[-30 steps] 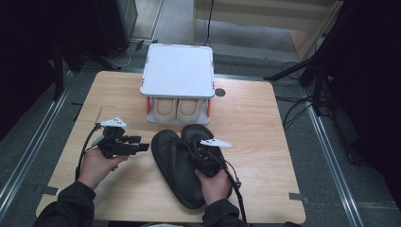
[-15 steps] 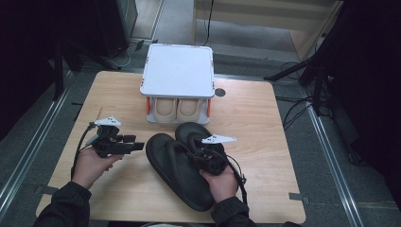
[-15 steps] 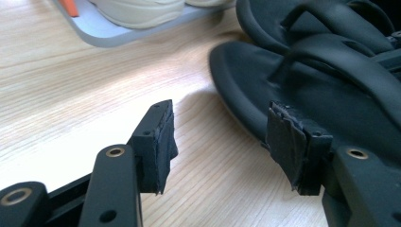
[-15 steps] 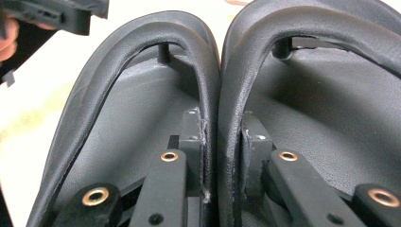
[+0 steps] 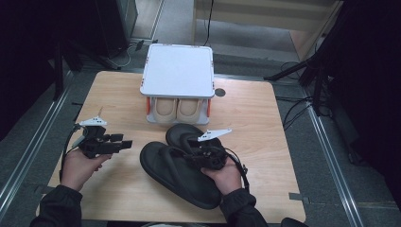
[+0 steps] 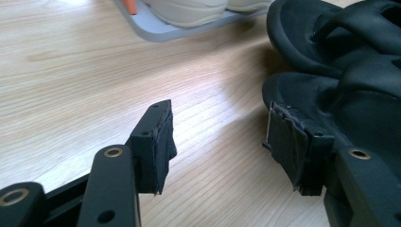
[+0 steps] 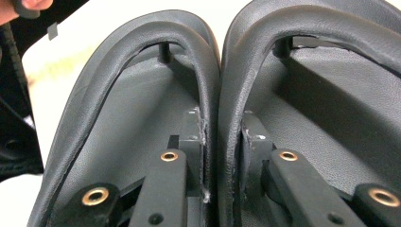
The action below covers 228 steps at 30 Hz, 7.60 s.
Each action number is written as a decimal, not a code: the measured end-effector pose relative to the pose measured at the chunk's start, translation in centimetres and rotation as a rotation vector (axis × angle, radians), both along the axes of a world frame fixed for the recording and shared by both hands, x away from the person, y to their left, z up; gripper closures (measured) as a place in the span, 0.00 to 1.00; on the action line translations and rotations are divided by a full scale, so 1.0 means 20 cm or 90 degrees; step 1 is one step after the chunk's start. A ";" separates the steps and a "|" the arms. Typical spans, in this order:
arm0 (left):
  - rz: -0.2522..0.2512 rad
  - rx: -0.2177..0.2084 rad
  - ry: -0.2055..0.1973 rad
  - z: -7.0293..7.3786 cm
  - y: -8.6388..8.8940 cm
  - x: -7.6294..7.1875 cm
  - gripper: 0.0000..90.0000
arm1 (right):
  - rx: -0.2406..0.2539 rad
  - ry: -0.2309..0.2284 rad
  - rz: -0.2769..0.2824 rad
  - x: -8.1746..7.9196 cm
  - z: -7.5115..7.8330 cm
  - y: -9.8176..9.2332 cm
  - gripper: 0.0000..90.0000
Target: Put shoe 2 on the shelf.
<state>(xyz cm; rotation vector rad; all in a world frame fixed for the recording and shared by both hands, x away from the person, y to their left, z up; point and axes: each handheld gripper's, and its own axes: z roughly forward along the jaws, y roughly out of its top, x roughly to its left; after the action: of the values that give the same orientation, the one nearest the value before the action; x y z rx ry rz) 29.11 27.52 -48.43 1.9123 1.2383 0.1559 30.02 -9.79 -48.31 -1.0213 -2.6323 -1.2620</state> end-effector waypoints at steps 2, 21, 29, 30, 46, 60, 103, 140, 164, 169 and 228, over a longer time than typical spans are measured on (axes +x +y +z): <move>0.004 0.001 0.000 0.00 0.01 -0.01 0.47 | -0.005 0.003 0.016 0.01 0.00 0.01 0.85; 0.065 0.003 0.004 -0.02 0.13 -0.14 0.47 | -0.002 0.005 0.166 0.14 0.08 0.18 0.85; 0.075 0.002 0.006 -0.03 0.14 -0.17 0.47 | 0.025 0.031 0.187 0.23 0.17 0.19 0.85; 0.074 0.003 0.008 -0.03 0.14 -0.17 0.47 | 0.025 0.033 0.190 0.24 0.17 0.19 0.85; 0.070 0.008 0.010 -0.04 0.13 -0.16 0.47 | 0.028 0.040 0.215 0.29 0.40 0.19 0.85; 0.072 0.005 0.011 -0.04 0.13 -0.16 0.47 | 0.033 0.002 0.204 0.32 0.67 0.22 0.85; 0.003 0.007 0.007 -0.04 0.00 -0.04 0.47 | -0.024 -0.063 -0.310 1.01 0.77 0.44 0.85; -0.047 0.010 -0.002 -0.03 -0.09 0.04 0.47 | -0.014 -0.011 -0.572 1.27 0.71 0.63 0.82; -0.047 0.014 0.001 -0.03 -0.09 0.04 0.47 | -0.011 -0.003 -0.523 1.27 0.71 0.60 0.74; -0.043 0.013 0.001 -0.03 -0.09 0.04 0.47 | -0.010 -0.014 -0.508 1.26 0.70 0.61 0.68; -0.030 0.028 0.005 -0.04 -0.10 0.05 0.47 | 0.061 -0.044 -0.236 0.57 0.75 0.34 0.67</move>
<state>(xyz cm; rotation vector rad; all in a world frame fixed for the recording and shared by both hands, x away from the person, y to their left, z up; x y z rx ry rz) 30.07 25.51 -49.26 1.9790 1.2032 0.1525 41.47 -3.02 -33.27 -1.5259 -2.4750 -1.4967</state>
